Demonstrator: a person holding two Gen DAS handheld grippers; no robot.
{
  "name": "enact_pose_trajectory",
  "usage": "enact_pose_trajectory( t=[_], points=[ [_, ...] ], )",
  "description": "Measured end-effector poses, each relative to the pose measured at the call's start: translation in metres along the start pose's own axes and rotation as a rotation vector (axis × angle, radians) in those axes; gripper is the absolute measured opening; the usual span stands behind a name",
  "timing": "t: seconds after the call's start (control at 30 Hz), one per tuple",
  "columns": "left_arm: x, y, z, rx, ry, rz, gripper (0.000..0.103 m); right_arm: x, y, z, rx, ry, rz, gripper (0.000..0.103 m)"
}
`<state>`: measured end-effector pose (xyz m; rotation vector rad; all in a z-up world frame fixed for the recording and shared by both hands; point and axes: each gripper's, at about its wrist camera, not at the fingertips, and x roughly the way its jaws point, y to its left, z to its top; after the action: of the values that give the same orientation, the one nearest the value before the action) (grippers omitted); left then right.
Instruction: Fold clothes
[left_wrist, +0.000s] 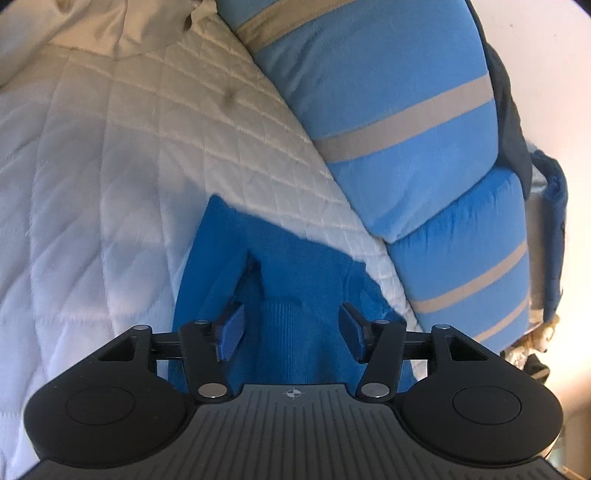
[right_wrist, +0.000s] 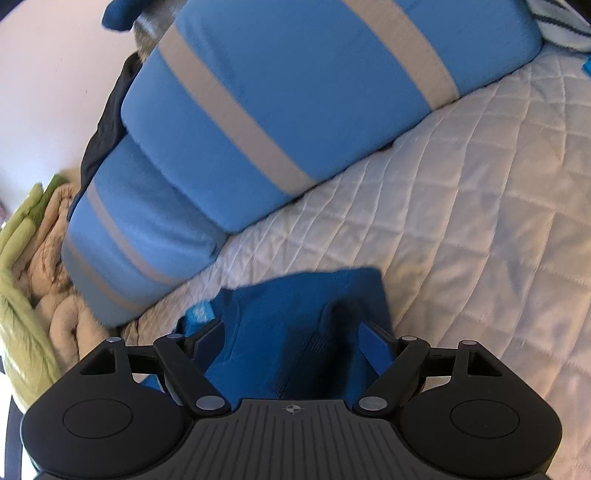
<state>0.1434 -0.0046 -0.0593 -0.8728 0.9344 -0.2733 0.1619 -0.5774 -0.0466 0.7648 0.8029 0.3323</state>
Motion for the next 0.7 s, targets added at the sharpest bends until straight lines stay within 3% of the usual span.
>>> enact_pose_trajectory(
  t=[0.33, 0.4, 0.53, 0.63, 0.7],
  points=[
    [0.007, -0.004, -0.010, 0.023, 0.062, 0.044, 0.052, 0.017, 0.011, -0.022, 0.024, 0.117, 0.034, 0.080],
    [0.009, -0.006, -0.012, 0.028, 0.072, 0.054, 0.044, 0.023, 0.011, -0.024, 0.032, 0.123, 0.005, 0.079],
    [0.011, -0.009, -0.013, 0.040, 0.084, 0.057, 0.013, 0.037, 0.007, -0.025, 0.063, 0.137, -0.029, 0.075],
    [0.008, -0.011, -0.010, 0.050, 0.078, 0.027, 0.007, 0.042, 0.004, -0.023, 0.084, 0.147, -0.044, 0.049],
    [0.005, -0.013, -0.006, 0.049, 0.062, 0.004, 0.006, 0.039, 0.002, -0.019, 0.095, 0.136, -0.042, 0.020]
  ],
)
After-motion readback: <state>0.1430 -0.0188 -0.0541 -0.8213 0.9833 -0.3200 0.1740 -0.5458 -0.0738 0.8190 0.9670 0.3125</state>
